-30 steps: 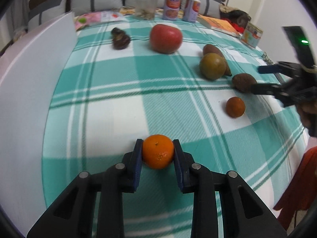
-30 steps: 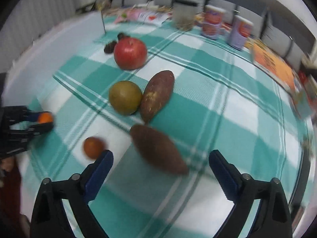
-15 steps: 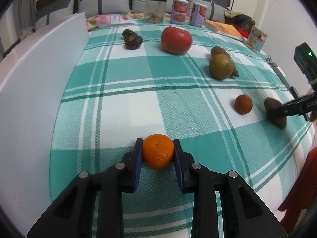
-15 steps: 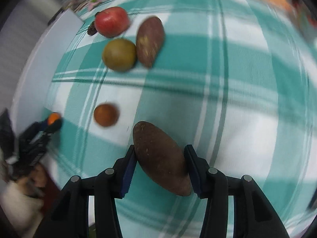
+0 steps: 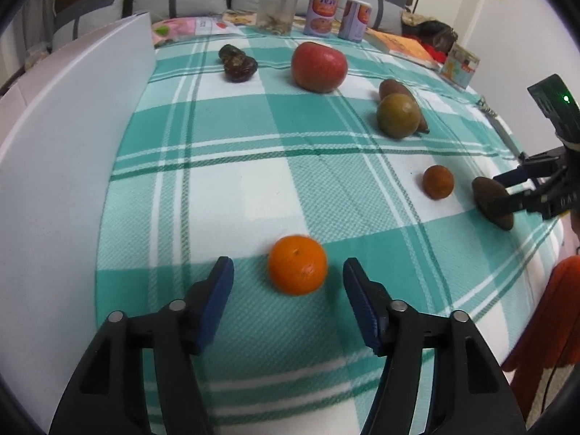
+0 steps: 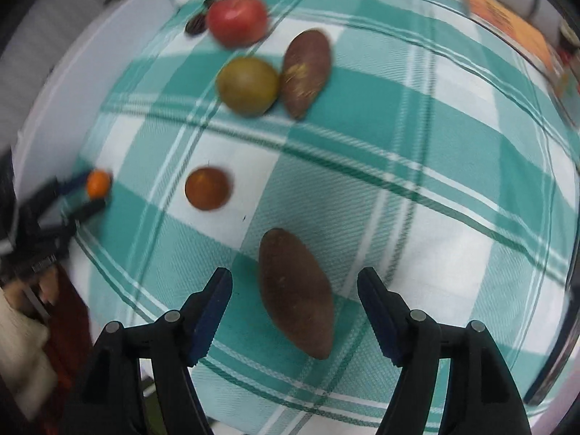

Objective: Organize fruits
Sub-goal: 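Carry the orange and sweet potato into the white box and release them, then bring both open tools back over the tablecloth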

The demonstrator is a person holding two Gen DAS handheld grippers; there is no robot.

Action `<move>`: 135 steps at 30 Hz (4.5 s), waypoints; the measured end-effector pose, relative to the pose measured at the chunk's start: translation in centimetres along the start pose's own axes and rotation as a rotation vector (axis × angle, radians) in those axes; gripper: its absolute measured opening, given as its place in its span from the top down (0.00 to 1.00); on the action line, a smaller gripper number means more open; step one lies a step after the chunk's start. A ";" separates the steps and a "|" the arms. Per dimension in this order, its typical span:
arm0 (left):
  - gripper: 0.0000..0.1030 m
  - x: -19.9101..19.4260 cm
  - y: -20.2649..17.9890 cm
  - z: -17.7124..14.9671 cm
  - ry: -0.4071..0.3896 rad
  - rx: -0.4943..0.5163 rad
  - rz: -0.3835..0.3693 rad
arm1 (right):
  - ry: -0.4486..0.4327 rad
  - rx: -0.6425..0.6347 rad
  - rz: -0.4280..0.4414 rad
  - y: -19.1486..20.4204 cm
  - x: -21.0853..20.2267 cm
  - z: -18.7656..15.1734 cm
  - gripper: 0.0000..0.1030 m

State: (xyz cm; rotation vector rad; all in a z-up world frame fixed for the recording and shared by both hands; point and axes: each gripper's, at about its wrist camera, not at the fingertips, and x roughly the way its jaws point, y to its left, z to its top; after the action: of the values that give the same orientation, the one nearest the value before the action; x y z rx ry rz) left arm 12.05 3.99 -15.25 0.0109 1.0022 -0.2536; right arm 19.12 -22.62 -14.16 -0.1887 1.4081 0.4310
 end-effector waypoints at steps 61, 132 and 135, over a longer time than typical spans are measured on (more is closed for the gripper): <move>0.14 -17.9 7.4 2.3 -0.299 -0.255 0.118 | -0.647 0.032 -0.012 14.9 -10.3 1.9 0.00; 0.04 3.3 -0.6 2.2 -0.082 -0.095 0.184 | -0.487 0.392 -0.310 -5.7 1.4 -7.6 0.00; 0.04 3.3 -0.6 2.2 -0.082 -0.095 0.184 | -0.487 0.392 -0.310 -5.7 1.4 -7.6 0.00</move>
State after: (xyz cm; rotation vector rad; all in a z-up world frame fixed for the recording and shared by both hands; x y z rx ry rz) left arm 15.43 2.46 -16.76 0.0059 0.9239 -0.0376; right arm 14.60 -30.45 -17.50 0.0214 0.9365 -0.0621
